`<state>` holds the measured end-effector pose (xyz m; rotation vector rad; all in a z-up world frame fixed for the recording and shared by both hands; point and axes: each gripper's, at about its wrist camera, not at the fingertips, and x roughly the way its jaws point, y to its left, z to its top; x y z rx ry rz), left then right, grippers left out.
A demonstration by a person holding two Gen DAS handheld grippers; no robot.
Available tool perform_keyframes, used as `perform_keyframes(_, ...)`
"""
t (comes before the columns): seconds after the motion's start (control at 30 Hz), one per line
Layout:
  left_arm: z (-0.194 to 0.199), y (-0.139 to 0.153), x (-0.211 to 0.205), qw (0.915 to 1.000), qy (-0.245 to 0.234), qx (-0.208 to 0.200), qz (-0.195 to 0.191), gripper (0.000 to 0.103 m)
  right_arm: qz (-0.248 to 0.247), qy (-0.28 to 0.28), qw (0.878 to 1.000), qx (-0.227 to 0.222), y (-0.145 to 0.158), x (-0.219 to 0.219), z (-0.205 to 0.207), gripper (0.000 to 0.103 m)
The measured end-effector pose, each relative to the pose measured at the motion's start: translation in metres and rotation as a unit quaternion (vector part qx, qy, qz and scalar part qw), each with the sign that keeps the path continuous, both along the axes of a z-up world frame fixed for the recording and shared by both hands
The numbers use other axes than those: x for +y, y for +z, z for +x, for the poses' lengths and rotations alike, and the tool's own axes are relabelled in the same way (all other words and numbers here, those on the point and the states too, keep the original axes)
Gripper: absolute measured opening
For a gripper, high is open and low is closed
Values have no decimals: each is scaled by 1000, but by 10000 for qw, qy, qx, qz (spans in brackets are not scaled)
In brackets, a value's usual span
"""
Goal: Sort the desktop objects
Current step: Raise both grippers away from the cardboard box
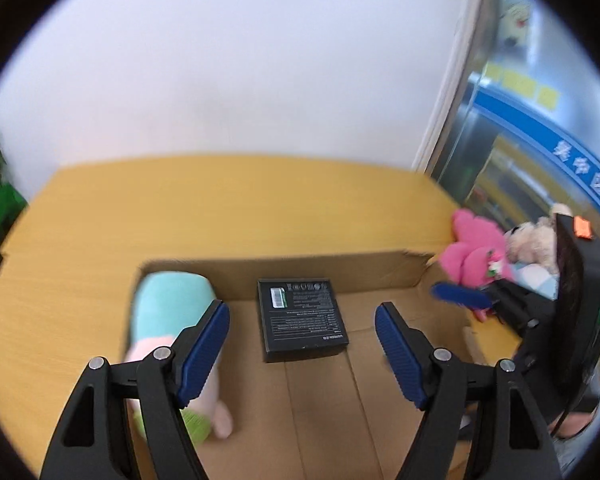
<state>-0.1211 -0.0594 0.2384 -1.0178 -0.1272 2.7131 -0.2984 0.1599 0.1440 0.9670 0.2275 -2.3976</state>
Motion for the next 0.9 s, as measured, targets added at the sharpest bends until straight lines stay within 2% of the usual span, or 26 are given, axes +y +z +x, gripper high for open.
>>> perform_keyframes(0.13,61,26,-13,9982,116,553,-184,78,129,-466,9943,951,46,21,68,103)
perform_keyframes(0.2,84,33,-11,9966,206,752,-273,79,109,-663,9888,1335,63,37,106,103)
perform_keyframes(0.27,105,37,-10,9950,297,880,-372,79,42,-964,9845,1463,70,50,134,103)
perform_keyframes(0.37,128,37,-6,9943,328,878,-499,79,-45,-1275,9826,1353,63,51,153,103)
perform_keyframes(0.5,147,30,-9,9949,498,772,-427,79,-143,-1588,9809,1110,48,51,164,103)
perform_keyframes(0.73,161,7,11,9952,645,652,-344,79,-264,-1640,9825,844,18,50,181,103)
perform_keyframes(0.8,162,-1,21,9949,692,597,-418,79,-279,-1652,9825,812,14,54,186,103)
perform_keyframes(0.9,163,-4,28,9954,727,539,-323,79,-320,-1644,9829,766,17,62,190,103)
